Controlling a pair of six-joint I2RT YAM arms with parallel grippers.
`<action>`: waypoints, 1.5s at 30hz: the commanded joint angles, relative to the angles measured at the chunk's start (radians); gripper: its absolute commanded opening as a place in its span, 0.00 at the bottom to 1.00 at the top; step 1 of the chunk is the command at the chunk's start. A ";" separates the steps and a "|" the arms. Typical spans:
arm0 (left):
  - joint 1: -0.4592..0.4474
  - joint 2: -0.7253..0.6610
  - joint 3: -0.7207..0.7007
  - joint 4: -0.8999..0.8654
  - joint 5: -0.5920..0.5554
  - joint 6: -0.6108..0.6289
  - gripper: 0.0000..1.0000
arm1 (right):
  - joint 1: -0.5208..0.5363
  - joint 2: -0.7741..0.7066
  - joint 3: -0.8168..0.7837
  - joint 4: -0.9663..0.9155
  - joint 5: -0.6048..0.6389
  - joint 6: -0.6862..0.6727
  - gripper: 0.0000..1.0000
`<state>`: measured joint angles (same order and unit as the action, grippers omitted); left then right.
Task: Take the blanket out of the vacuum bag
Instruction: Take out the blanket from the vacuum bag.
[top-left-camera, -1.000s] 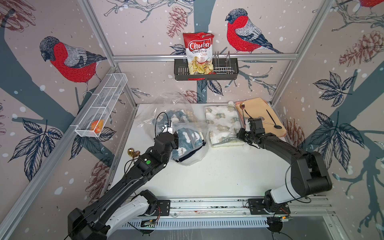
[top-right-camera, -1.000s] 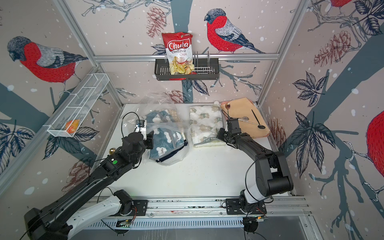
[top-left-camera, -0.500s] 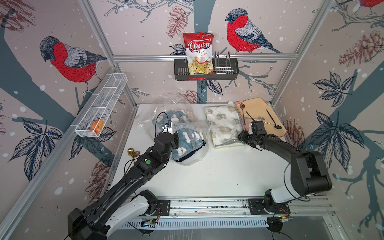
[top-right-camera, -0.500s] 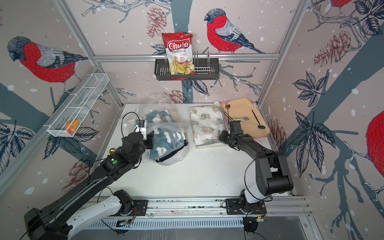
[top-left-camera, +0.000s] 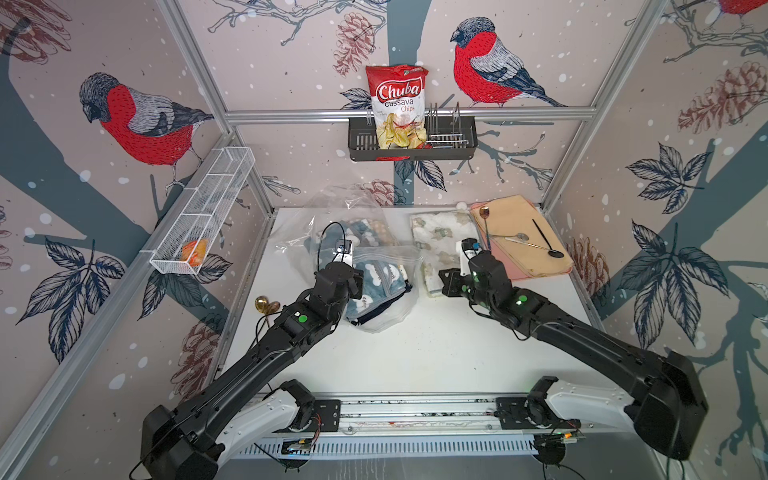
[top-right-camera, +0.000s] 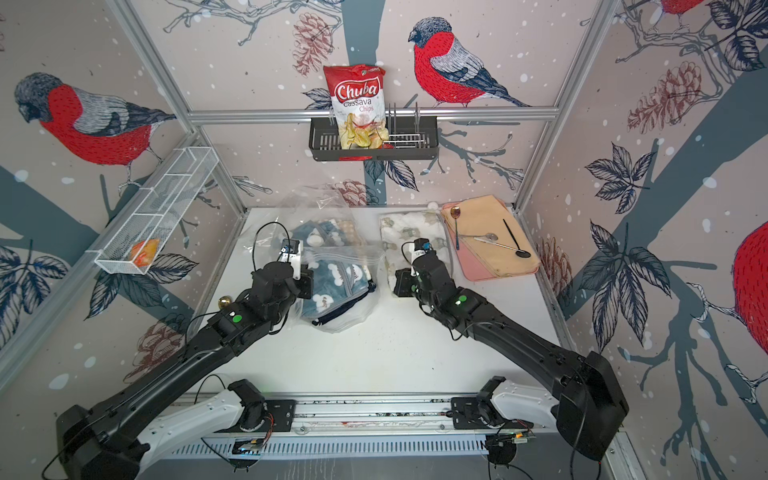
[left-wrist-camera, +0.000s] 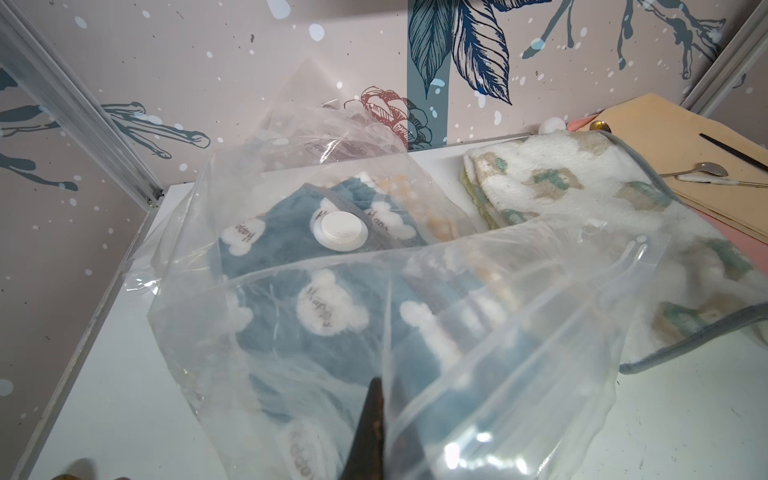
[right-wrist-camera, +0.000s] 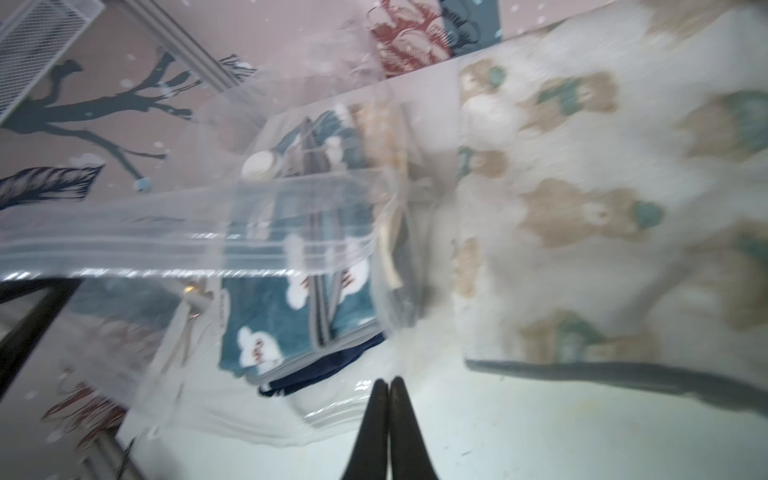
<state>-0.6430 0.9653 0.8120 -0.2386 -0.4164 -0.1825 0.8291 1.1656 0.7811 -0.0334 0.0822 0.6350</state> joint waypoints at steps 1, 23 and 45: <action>0.002 0.017 0.016 0.028 0.076 0.014 0.00 | 0.111 -0.015 -0.078 0.229 0.080 0.135 0.01; -0.002 0.038 0.023 0.023 0.168 0.018 0.00 | 0.207 0.540 -0.082 0.832 -0.169 0.515 0.43; -0.007 0.008 0.014 0.032 0.146 0.023 0.03 | 0.135 0.773 0.005 0.954 -0.297 0.655 0.63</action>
<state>-0.6498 0.9752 0.8253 -0.2424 -0.2665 -0.1596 0.9684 1.9224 0.7734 0.8898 -0.1940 1.2663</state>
